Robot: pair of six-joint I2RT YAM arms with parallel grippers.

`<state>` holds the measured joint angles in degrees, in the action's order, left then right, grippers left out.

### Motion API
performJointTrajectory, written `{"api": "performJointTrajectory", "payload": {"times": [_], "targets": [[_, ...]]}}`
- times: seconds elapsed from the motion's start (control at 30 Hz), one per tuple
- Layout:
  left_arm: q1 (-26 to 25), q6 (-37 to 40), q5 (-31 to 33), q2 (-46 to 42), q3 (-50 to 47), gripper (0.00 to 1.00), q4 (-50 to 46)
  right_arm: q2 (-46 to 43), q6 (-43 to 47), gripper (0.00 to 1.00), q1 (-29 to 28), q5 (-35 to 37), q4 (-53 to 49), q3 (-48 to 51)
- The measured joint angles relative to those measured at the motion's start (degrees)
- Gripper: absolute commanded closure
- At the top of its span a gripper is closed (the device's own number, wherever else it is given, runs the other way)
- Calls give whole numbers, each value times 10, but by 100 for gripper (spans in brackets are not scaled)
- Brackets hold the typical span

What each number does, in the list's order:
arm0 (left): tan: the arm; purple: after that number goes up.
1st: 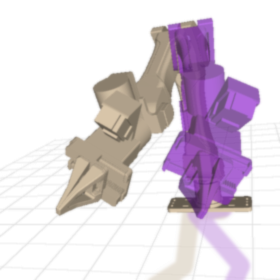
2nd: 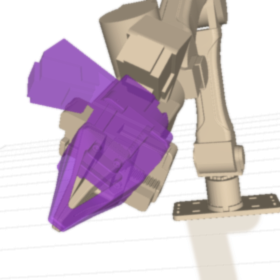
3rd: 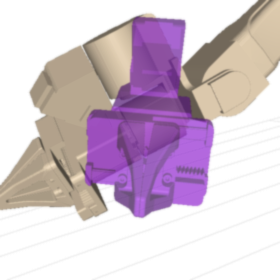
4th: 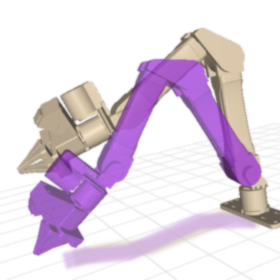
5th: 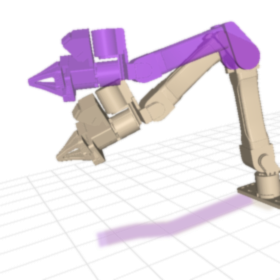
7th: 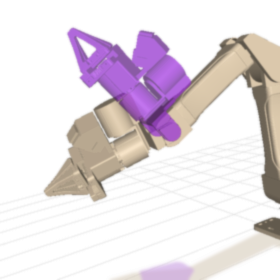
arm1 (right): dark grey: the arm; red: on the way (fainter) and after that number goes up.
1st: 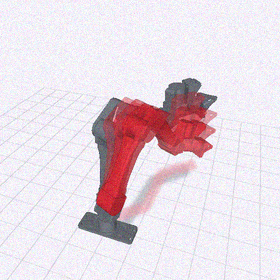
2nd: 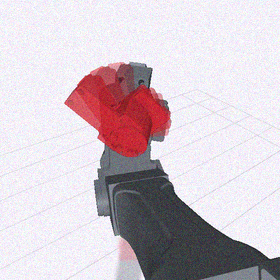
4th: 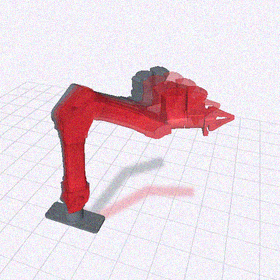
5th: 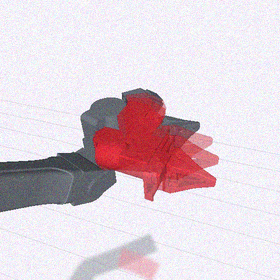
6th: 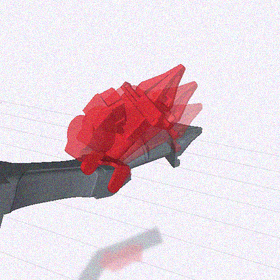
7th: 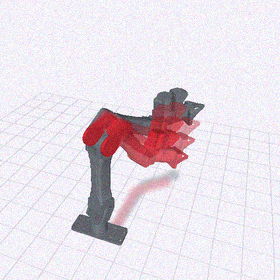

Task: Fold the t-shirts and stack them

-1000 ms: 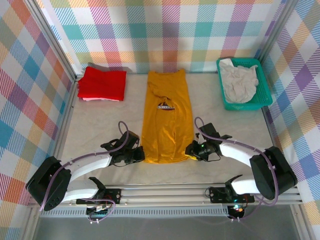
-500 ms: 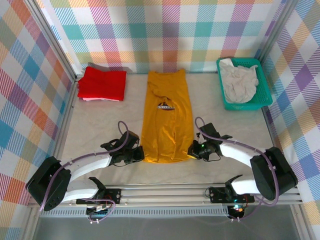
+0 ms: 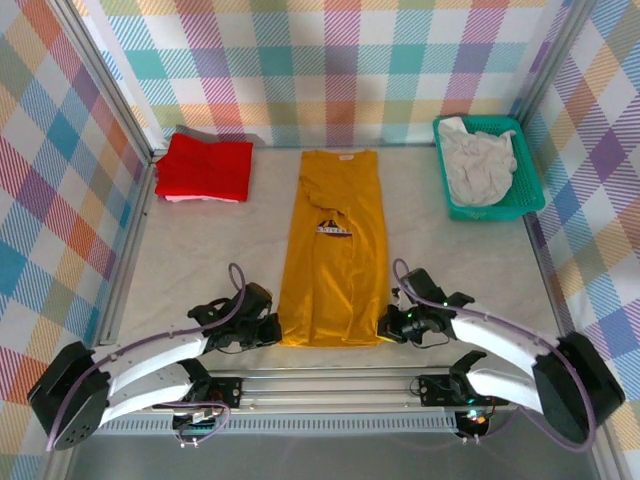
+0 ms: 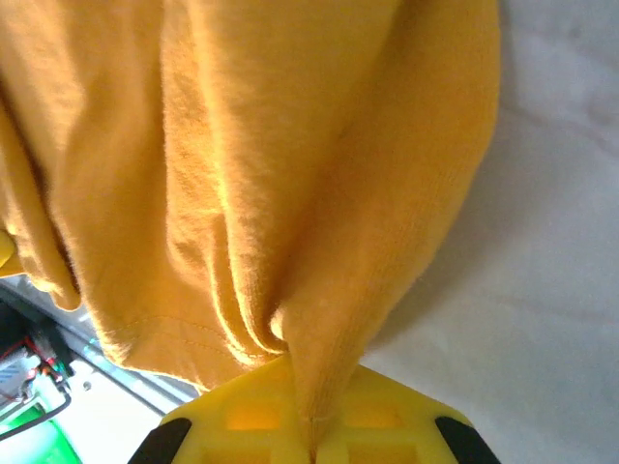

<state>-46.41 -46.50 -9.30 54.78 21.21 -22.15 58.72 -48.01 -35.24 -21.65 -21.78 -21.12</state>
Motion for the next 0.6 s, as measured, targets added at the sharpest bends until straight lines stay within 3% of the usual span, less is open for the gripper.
{"api": "performJointTrajectory", "payload": {"times": [0.13, 0.23, 0.43, 0.6], "targets": [[-12, -29, 4, -73, 0, 100, -19, -74, -12, 100, 0, 2, -21, 0], [-14, -36, 6, -82, 1, 100, -33, -86, -13, 100, 0, 15, -39, 0], [-11, 2, 46, -35, 96, 100, -92, -94, -12, 100, 0, 74, -71, -49], [29, 46, 61, 15, 172, 100, -62, -86, 9, 100, 32, 112, -70, -111]]}}
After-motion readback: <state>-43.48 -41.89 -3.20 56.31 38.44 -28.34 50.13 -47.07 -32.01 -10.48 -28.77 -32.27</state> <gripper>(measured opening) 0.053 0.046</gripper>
